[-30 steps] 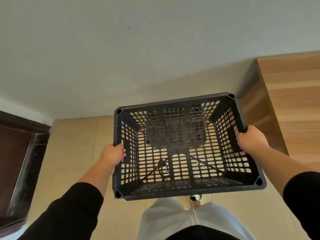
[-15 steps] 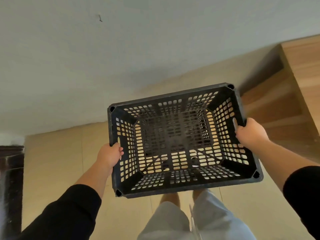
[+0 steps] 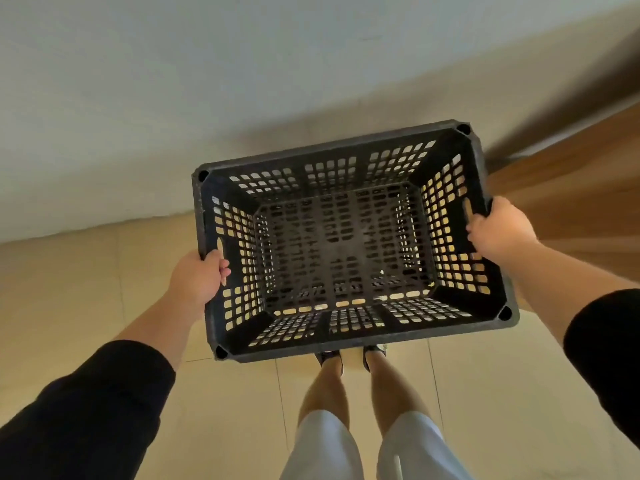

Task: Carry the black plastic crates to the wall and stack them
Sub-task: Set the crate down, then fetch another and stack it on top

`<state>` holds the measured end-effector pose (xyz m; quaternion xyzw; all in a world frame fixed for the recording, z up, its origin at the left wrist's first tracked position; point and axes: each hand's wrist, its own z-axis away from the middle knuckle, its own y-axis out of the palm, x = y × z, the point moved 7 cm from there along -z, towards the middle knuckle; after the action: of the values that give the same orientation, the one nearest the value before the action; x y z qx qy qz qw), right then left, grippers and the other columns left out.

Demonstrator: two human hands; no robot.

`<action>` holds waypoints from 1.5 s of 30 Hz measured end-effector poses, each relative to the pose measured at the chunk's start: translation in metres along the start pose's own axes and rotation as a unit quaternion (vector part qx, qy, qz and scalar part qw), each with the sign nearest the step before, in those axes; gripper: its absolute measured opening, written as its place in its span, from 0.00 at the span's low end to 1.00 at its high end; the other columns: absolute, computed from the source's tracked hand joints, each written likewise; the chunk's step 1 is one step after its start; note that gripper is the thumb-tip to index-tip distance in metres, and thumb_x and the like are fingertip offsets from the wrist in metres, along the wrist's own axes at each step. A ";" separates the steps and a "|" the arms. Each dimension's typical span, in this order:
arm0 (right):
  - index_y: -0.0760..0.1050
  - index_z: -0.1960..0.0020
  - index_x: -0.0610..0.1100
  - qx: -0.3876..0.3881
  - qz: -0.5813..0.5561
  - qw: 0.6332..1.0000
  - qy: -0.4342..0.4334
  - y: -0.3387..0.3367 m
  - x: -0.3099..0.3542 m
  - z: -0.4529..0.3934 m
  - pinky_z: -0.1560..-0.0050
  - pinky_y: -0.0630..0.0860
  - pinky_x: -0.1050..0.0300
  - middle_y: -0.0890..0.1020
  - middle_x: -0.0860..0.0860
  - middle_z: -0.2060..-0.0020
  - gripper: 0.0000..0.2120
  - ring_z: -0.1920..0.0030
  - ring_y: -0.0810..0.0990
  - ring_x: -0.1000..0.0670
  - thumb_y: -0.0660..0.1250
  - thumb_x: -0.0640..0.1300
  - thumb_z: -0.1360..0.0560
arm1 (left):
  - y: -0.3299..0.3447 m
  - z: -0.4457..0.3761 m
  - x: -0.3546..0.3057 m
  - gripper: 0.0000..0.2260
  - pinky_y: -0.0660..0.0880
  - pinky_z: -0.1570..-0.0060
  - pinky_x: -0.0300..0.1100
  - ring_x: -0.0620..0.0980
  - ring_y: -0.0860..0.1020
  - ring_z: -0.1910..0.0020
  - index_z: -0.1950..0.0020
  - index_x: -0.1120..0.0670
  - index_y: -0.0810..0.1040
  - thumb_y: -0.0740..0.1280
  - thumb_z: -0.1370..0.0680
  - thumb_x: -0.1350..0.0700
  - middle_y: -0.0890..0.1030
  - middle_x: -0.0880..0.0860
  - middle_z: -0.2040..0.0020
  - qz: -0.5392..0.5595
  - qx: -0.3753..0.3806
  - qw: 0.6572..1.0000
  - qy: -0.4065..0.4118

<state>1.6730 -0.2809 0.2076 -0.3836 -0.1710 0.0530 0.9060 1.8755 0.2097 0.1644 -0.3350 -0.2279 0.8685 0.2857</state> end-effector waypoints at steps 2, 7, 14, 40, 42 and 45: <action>0.69 0.31 0.41 -0.008 -0.001 1.000 -0.001 0.004 0.003 -0.013 0.52 0.79 0.46 0.79 0.43 0.43 0.15 0.48 0.79 0.41 0.63 0.45 0.15 | 0.005 -0.013 -0.005 0.15 0.71 0.61 0.39 0.48 0.81 0.57 0.37 0.60 0.80 0.60 0.13 0.51 0.84 0.55 0.54 -0.003 -0.006 1.000 0.006; 0.68 0.30 0.40 -0.039 0.009 0.999 0.004 0.013 0.010 -0.026 0.47 0.80 0.41 0.79 0.40 0.38 0.15 0.42 0.80 0.37 0.60 0.45 0.15 | 0.015 -0.033 -0.010 0.14 0.72 0.59 0.41 0.48 0.81 0.57 0.36 0.58 0.80 0.61 0.13 0.51 0.83 0.53 0.54 0.002 -0.016 1.000 0.016; 0.68 0.33 0.40 -0.044 0.014 0.999 -0.008 0.016 0.008 -0.025 0.52 0.79 0.43 0.79 0.40 0.41 0.12 0.48 0.79 0.40 0.60 0.44 0.15 | 0.016 -0.027 0.001 0.12 0.77 0.51 0.46 0.50 0.81 0.54 0.37 0.55 0.79 0.61 0.13 0.50 0.83 0.54 0.51 0.019 -0.029 0.999 0.031; 0.66 0.34 0.36 -0.026 0.057 0.998 0.002 0.019 0.010 -0.024 0.52 0.76 0.42 0.77 0.38 0.46 0.13 0.48 0.79 0.37 0.60 0.41 0.15 | 0.020 -0.030 -0.001 0.13 0.71 0.62 0.40 0.52 0.80 0.60 0.35 0.59 0.76 0.59 0.12 0.52 0.81 0.57 0.55 -0.057 -0.020 0.996 0.059; 0.67 0.35 0.36 -0.041 0.064 0.997 -0.001 0.018 0.010 -0.024 0.50 0.78 0.38 0.79 0.37 0.48 0.12 0.48 0.80 0.35 0.59 0.41 0.16 | 0.021 -0.029 -0.001 0.13 0.70 0.62 0.40 0.51 0.80 0.60 0.35 0.58 0.76 0.58 0.12 0.51 0.82 0.58 0.53 -0.063 -0.026 0.996 0.058; 0.64 0.32 0.35 -0.014 0.052 0.998 0.015 0.020 0.011 -0.024 0.51 0.75 0.44 0.78 0.36 0.43 0.14 0.46 0.79 0.37 0.59 0.40 0.14 | 0.021 -0.026 0.000 0.13 0.70 0.62 0.40 0.50 0.80 0.59 0.35 0.58 0.75 0.58 0.12 0.51 0.82 0.58 0.51 -0.059 -0.040 0.996 0.058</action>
<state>1.6925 -0.2805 0.1811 -0.4051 -0.1383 0.0919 0.8991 1.8867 0.1991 0.1346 -0.3814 -0.2650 0.8194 0.3358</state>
